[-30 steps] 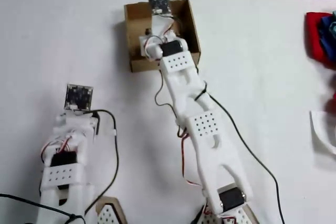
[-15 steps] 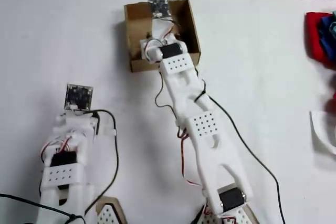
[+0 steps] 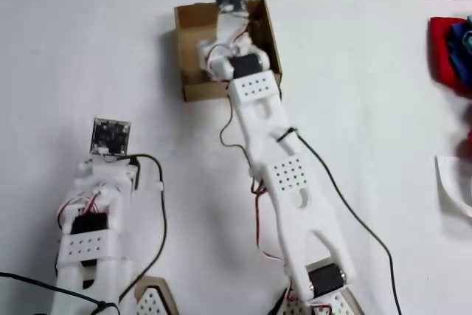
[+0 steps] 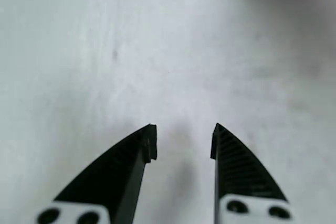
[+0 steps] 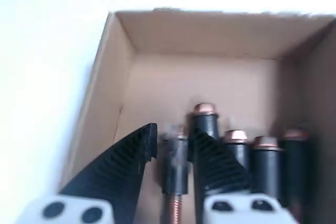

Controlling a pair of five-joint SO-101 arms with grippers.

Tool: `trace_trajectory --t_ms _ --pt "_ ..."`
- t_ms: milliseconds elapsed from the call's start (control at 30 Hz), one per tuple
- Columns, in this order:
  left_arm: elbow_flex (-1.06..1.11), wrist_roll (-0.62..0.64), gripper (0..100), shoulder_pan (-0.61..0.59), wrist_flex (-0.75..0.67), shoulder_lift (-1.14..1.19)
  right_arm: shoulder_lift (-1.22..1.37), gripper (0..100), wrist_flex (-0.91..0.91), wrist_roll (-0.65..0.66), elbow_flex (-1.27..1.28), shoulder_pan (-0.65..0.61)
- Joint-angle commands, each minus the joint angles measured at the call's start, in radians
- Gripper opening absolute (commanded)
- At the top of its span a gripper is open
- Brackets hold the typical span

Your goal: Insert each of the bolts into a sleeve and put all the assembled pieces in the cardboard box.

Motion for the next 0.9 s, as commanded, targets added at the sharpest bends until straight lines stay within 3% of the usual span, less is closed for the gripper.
trace_trajectory --t_ms 0,100,267,467,567,700,867 --pt "-0.038 -0.008 19 -0.005 -0.011 -0.018 -0.202 6.7 0.151 -0.002 -0.066 0.047" --pt "-0.166 -0.008 19 -0.012 0.089 -0.018 -0.315 6.4 0.352 -0.002 -0.066 0.068" --pt "-0.476 -0.006 19 -0.003 0.531 -0.069 -0.490 6.2 0.670 -0.002 -0.060 0.064" --pt "-0.656 -0.008 19 -0.006 0.895 -0.324 -0.745 3.8 0.662 -0.008 0.097 0.067" --pt "-0.651 -0.008 19 -0.006 1.031 -0.520 -0.995 2.6 0.664 -0.008 0.381 -0.002" --pt "-0.529 -0.012 19 -0.005 1.092 -0.812 -1.408 2.1 0.659 -0.005 0.993 -0.107" --pt "-0.286 -0.011 19 -0.005 1.080 -0.798 -1.791 2.1 0.562 -0.003 1.634 -0.108"
